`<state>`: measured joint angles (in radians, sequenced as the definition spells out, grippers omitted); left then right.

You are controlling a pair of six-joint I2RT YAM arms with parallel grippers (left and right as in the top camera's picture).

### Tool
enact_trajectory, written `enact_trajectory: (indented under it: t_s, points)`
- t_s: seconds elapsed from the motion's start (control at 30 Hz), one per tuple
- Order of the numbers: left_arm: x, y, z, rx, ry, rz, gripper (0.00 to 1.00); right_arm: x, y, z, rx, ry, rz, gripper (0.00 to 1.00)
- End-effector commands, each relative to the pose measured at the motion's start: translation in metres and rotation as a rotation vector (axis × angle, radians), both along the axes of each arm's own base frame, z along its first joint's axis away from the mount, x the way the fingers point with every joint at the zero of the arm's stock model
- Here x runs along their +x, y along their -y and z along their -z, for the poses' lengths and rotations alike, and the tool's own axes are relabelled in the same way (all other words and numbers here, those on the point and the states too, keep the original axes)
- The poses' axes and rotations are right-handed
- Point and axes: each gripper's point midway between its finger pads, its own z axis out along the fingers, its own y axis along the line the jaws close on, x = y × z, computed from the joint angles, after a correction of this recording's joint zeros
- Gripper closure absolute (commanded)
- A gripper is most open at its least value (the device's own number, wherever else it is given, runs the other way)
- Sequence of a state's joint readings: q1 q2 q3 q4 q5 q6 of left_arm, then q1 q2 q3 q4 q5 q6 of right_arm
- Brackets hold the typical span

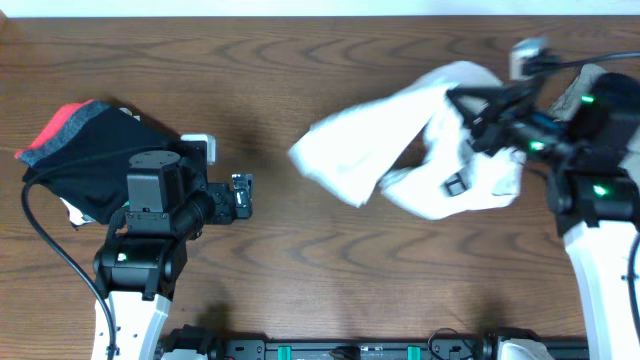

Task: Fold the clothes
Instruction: 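Drag the white t-shirt with the right gripper toward table center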

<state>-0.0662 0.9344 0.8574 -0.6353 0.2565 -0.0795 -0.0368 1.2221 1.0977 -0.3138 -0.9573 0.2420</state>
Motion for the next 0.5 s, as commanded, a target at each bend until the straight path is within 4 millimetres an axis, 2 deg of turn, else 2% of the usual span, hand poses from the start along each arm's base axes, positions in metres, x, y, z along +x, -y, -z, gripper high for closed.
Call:
enact_trajectory:
  t_s: [0.0,0.07,0.1,0.27,0.3,0.37,0.47]
  points:
    - [0.003,0.000,-0.008,-0.011,0.017,-0.005,0.02,-0.014,-0.026,0.027,-0.048,-0.047,-0.129,0.96]
    - [0.003,0.000,-0.008,-0.011,0.016,-0.005,0.02,-0.021,-0.036,0.047,-0.078,-0.094,-0.183,0.75]
    - [0.003,0.000,-0.008,-0.011,0.016,-0.005,0.02,-0.023,-0.040,0.057,-0.095,-0.121,-0.198,0.68]
    - [0.001,0.000,-0.007,-0.010,0.009,-0.006,0.02,-0.012,-0.030,0.093,-0.203,-0.225,-0.102,0.54]
    - [0.001,0.000,-0.007,-0.010,0.009,-0.006,0.02,-0.008,-0.024,0.099,-0.238,-0.238,-0.063,0.52]
    - [0.001,0.000,-0.007,-0.010,0.009,-0.006,0.02,0.003,0.009,0.124,-0.401,-0.302,0.120,0.52]
    - [0.001,0.000,-0.006,-0.010,0.003,-0.006,0.02,0.002,0.058,0.151,-0.571,-0.441,0.382,0.51]
